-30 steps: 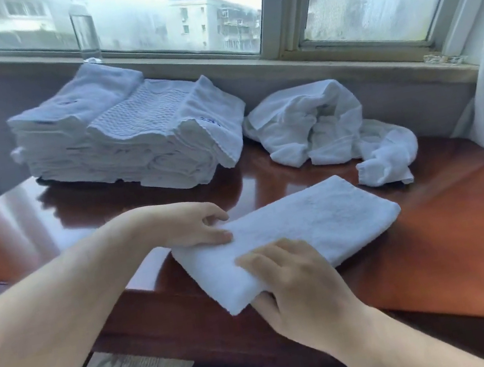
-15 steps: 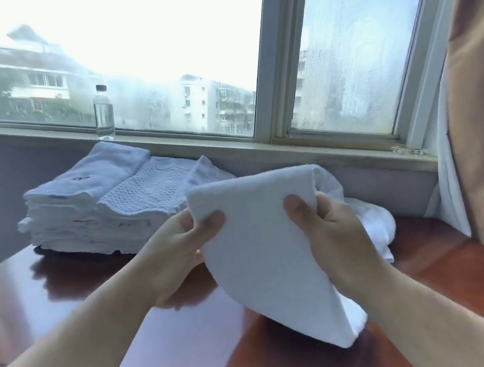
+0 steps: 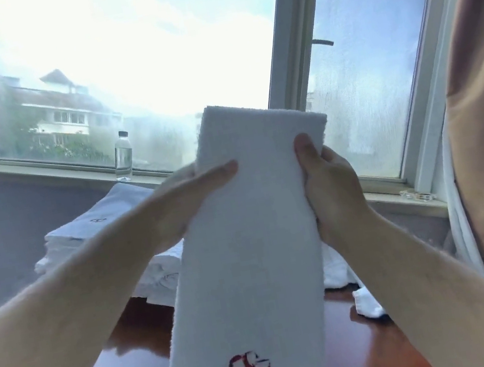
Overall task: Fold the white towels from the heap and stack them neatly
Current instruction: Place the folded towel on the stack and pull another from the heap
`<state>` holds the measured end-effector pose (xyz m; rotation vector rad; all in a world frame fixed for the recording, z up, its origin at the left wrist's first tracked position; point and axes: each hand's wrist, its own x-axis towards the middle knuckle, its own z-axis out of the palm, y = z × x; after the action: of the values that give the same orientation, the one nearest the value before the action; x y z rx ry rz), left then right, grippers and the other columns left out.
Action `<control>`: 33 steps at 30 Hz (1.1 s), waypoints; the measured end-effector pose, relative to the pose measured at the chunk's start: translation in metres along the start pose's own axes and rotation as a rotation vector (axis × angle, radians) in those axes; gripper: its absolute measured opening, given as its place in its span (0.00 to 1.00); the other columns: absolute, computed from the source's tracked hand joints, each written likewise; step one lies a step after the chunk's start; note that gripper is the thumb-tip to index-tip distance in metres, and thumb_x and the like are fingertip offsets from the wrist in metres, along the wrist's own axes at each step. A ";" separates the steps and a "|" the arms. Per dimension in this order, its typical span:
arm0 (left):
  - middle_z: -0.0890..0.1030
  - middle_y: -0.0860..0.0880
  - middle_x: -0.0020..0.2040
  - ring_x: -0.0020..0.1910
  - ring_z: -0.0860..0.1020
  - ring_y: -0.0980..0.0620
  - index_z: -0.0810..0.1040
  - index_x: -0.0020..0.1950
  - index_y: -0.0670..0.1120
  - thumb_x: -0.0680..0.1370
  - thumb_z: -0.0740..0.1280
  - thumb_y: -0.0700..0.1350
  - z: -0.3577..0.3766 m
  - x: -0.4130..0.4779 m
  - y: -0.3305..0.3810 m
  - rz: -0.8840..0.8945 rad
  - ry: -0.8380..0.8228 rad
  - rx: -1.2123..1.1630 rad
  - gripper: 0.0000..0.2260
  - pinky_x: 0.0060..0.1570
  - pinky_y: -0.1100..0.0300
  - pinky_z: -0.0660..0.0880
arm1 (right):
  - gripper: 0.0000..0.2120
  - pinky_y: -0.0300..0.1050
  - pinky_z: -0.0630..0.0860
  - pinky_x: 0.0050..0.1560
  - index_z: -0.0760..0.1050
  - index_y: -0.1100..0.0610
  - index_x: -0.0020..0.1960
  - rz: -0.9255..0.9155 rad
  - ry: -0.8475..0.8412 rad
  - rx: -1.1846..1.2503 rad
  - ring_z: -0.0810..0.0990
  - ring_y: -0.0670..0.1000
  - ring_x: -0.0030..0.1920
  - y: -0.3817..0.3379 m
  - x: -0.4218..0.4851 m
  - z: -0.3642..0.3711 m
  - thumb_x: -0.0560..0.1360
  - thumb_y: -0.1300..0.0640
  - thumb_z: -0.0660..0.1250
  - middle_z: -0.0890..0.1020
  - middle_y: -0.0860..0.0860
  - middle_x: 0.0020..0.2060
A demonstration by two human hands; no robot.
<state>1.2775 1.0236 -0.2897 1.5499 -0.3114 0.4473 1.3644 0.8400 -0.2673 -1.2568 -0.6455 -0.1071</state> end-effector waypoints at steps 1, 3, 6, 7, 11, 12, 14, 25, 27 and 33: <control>0.86 0.45 0.52 0.50 0.85 0.45 0.87 0.50 0.51 0.73 0.70 0.55 -0.003 -0.007 -0.018 -0.095 -0.021 0.029 0.12 0.47 0.52 0.82 | 0.14 0.54 0.85 0.39 0.82 0.54 0.50 0.035 0.020 -0.008 0.87 0.55 0.42 0.013 0.002 0.000 0.80 0.45 0.66 0.87 0.53 0.43; 0.85 0.42 0.54 0.52 0.84 0.42 0.85 0.54 0.44 0.74 0.72 0.55 -0.008 -0.022 -0.053 -0.213 0.048 0.059 0.17 0.54 0.45 0.81 | 0.14 0.61 0.84 0.48 0.82 0.53 0.51 0.130 0.027 -0.063 0.87 0.58 0.46 0.045 0.004 0.000 0.79 0.42 0.67 0.87 0.54 0.45; 0.85 0.40 0.53 0.51 0.84 0.39 0.80 0.59 0.40 0.76 0.73 0.52 -0.013 -0.036 -0.089 -0.274 0.188 0.040 0.18 0.55 0.43 0.80 | 0.22 0.62 0.80 0.56 0.81 0.50 0.55 0.245 -0.032 -0.205 0.84 0.60 0.52 0.093 0.004 0.001 0.74 0.34 0.66 0.86 0.54 0.50; 0.85 0.40 0.52 0.50 0.84 0.39 0.80 0.59 0.41 0.77 0.72 0.51 -0.016 -0.037 -0.097 -0.291 0.205 0.047 0.17 0.53 0.44 0.81 | 0.23 0.60 0.81 0.54 0.80 0.50 0.56 0.281 -0.045 -0.209 0.85 0.59 0.50 0.106 0.004 0.001 0.72 0.33 0.67 0.86 0.53 0.49; 0.86 0.41 0.52 0.51 0.84 0.38 0.81 0.59 0.43 0.79 0.71 0.51 -0.036 -0.032 -0.121 -0.330 0.255 0.011 0.15 0.51 0.44 0.82 | 0.17 0.62 0.81 0.55 0.76 0.55 0.61 0.440 -0.240 -0.029 0.86 0.59 0.49 0.144 0.008 -0.001 0.75 0.52 0.73 0.86 0.56 0.51; 0.86 0.41 0.52 0.51 0.84 0.39 0.81 0.59 0.43 0.78 0.72 0.51 -0.041 -0.029 -0.125 -0.334 0.265 -0.005 0.15 0.52 0.43 0.81 | 0.17 0.63 0.79 0.59 0.75 0.57 0.63 0.453 -0.297 -0.024 0.85 0.59 0.53 0.151 0.008 -0.001 0.76 0.56 0.73 0.86 0.57 0.53; 0.85 0.42 0.54 0.52 0.84 0.41 0.81 0.60 0.45 0.75 0.74 0.54 -0.051 -0.027 -0.138 -0.345 0.267 -0.040 0.18 0.55 0.41 0.80 | 0.16 0.63 0.78 0.61 0.75 0.58 0.63 0.437 -0.335 -0.046 0.85 0.59 0.54 0.164 0.008 -0.002 0.77 0.59 0.72 0.86 0.57 0.54; 0.79 0.42 0.67 0.68 0.76 0.41 0.77 0.69 0.47 0.76 0.74 0.46 -0.082 -0.054 -0.214 -0.524 -0.191 -0.122 0.22 0.70 0.44 0.70 | 0.05 0.57 0.83 0.45 0.83 0.48 0.50 0.371 -0.167 0.109 0.86 0.61 0.50 0.213 0.055 0.022 0.78 0.58 0.70 0.86 0.58 0.51; 0.79 0.41 0.66 0.66 0.77 0.39 0.78 0.68 0.46 0.75 0.75 0.48 -0.085 -0.054 -0.214 -0.513 -0.125 -0.112 0.22 0.69 0.40 0.70 | 0.05 0.63 0.83 0.48 0.82 0.51 0.52 0.343 -0.151 0.121 0.85 0.63 0.51 0.212 0.073 0.035 0.78 0.58 0.70 0.85 0.59 0.53; 0.81 0.40 0.63 0.62 0.80 0.38 0.81 0.63 0.48 0.73 0.75 0.50 -0.127 -0.029 -0.183 -0.468 0.096 -0.141 0.19 0.67 0.35 0.71 | 0.08 0.66 0.81 0.52 0.78 0.55 0.58 0.309 -0.155 0.186 0.84 0.65 0.53 0.200 0.128 0.086 0.80 0.60 0.67 0.85 0.59 0.53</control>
<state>1.3259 1.1542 -0.4663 1.4022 0.0953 0.1275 1.5191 1.0181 -0.3580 -1.1773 -0.5721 0.3029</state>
